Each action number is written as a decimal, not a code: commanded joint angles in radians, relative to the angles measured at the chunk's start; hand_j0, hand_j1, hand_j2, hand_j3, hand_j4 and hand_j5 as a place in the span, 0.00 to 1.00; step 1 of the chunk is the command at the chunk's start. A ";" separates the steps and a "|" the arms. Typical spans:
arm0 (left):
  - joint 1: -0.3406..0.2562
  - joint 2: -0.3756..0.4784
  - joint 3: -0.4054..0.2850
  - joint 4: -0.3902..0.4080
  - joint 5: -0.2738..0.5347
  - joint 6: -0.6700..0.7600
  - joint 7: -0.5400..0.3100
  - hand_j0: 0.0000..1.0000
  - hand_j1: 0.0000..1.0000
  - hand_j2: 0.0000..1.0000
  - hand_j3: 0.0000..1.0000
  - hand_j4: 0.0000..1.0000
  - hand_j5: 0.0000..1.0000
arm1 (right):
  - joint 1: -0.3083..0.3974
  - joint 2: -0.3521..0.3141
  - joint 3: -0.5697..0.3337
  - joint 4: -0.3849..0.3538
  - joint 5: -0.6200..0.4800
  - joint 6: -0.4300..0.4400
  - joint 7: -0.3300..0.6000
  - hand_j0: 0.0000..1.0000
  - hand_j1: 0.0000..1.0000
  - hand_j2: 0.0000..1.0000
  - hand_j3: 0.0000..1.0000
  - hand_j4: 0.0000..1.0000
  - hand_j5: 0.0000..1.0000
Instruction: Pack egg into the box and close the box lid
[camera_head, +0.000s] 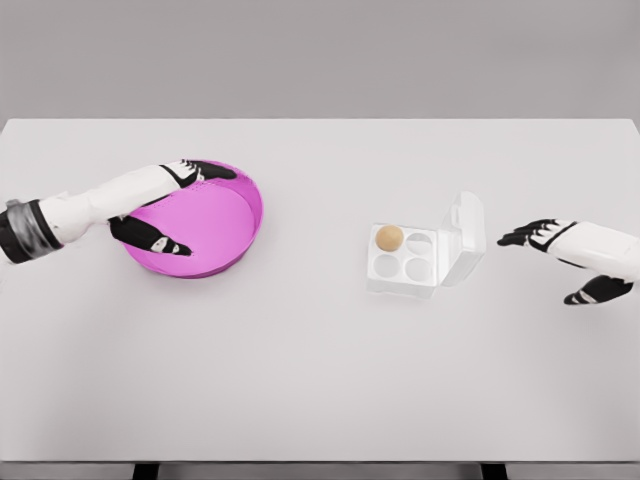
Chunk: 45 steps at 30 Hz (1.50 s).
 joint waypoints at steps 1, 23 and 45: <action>0.000 0.066 0.075 0.001 0.066 0.002 0.001 1.00 1.00 1.00 1.00 1.00 1.00 | 0.000 -0.001 0.001 -0.017 -0.006 0.003 0.000 1.00 1.00 1.00 1.00 1.00 1.00; 0.064 0.092 0.147 0.030 0.063 0.002 0.001 1.00 1.00 1.00 1.00 1.00 1.00 | 0.021 0.008 -0.018 -0.198 -0.008 0.003 0.000 1.00 1.00 1.00 1.00 1.00 1.00; 0.064 0.092 0.159 0.031 0.063 0.002 0.001 1.00 1.00 1.00 1.00 1.00 1.00 | 0.034 0.083 0.025 -0.230 -0.005 0.003 0.000 1.00 1.00 1.00 1.00 1.00 1.00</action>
